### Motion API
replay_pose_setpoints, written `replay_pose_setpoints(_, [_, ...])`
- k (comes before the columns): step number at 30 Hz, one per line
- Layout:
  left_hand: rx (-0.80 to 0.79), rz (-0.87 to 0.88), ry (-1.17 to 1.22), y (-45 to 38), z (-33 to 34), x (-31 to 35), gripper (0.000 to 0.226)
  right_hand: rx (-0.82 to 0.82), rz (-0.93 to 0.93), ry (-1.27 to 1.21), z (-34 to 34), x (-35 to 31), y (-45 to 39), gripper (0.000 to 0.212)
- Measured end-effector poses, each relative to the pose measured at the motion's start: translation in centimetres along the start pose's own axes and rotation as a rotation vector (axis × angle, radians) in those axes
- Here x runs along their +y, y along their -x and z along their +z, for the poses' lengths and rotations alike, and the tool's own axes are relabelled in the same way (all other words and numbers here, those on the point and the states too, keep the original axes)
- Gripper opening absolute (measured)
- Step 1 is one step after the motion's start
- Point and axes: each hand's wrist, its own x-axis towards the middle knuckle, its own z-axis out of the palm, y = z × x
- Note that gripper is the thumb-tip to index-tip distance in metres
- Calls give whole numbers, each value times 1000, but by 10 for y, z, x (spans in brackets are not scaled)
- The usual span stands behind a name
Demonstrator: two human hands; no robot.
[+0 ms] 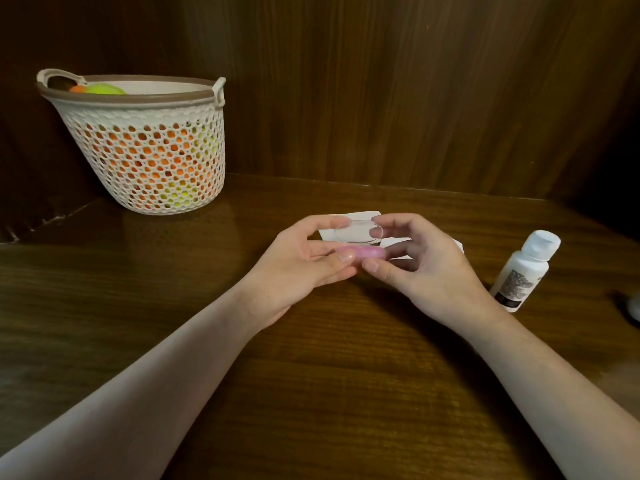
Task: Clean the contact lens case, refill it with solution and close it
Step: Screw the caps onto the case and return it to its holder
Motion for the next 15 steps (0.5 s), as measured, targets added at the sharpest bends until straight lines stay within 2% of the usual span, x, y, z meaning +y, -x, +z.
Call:
replay_pose_setpoints(3, [22, 14, -41, 1, 2, 1, 37, 12, -6, 20, 0, -2, 0, 38])
replay_pose_setpoints(6, [51, 24, -59, 2, 3, 3, 29, 20, -16, 46, 0, -2, 0, 29])
replay_pose_setpoints(15, [97, 43, -103, 7, 9, 7, 23, 27, 2, 112, 1, -3, 0, 22])
